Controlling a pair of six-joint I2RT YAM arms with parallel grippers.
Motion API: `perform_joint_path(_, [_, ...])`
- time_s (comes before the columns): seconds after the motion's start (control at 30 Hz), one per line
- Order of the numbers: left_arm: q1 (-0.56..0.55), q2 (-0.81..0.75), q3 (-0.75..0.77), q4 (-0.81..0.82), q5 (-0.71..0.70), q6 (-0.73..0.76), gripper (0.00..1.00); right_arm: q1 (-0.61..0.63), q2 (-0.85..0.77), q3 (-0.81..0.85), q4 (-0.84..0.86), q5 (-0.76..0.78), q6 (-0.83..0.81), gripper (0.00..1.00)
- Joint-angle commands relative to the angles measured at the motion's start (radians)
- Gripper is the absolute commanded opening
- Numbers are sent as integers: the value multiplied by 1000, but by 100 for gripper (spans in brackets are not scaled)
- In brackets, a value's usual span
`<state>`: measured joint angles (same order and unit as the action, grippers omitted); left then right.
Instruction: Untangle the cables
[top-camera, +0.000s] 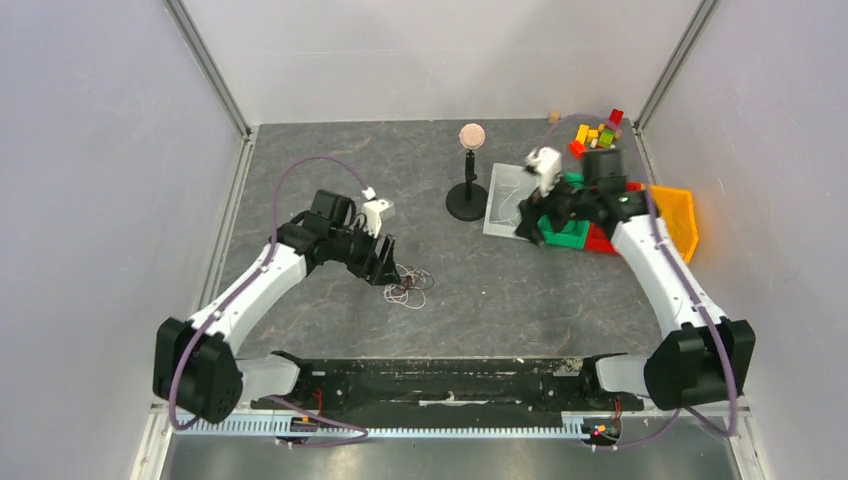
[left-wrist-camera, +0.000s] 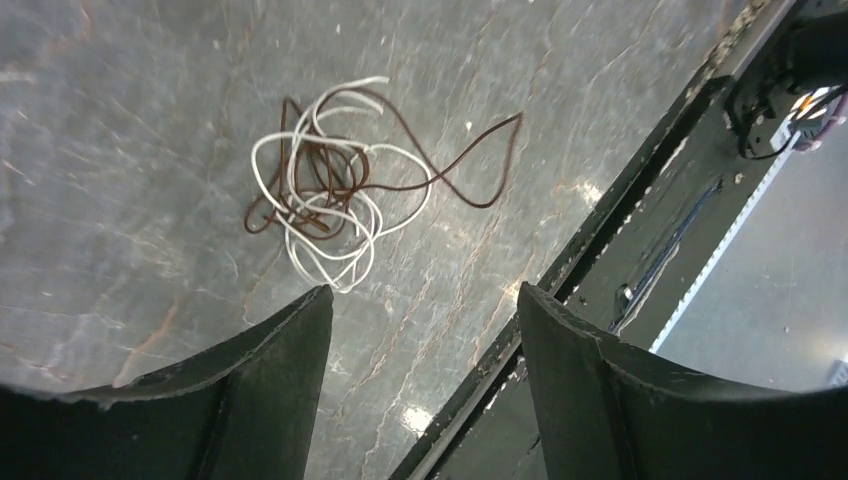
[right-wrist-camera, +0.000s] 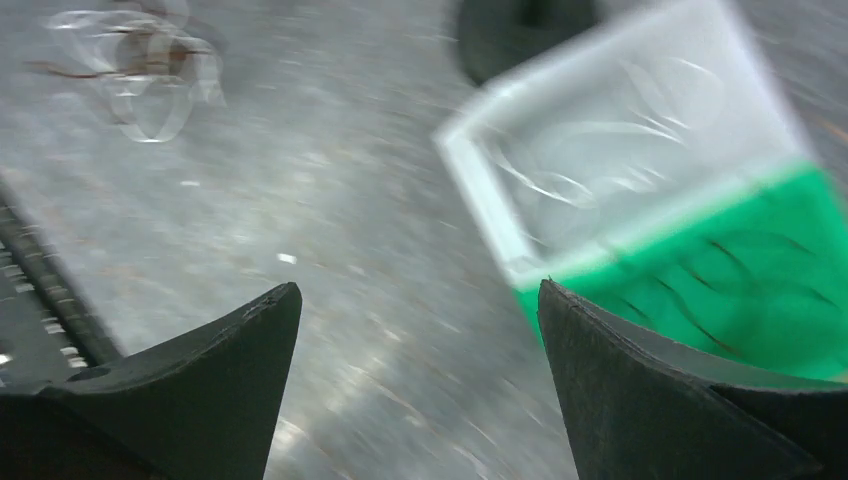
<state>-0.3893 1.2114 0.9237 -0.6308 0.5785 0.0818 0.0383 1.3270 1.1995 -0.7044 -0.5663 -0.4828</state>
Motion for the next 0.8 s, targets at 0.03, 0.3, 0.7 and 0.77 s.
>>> perform_joint_path(0.03, [18, 91, -32, 44, -21, -14, 74, 306, -15, -165, 260, -33, 257, 92])
perform_joint_path(0.3, [23, 323, 14, 23, -76, -85, 71, 669, 196, -123, 497, 110, 310, 98])
perform_joint_path(0.7, [80, 436, 59, -32, -18, -96, 24, 747, 289, -179, 658, 121, 428, 7])
perform_joint_path(0.77, [110, 424, 85, -83, -20, -53, 16, 721, 203, -209, 630, 125, 420, 0])
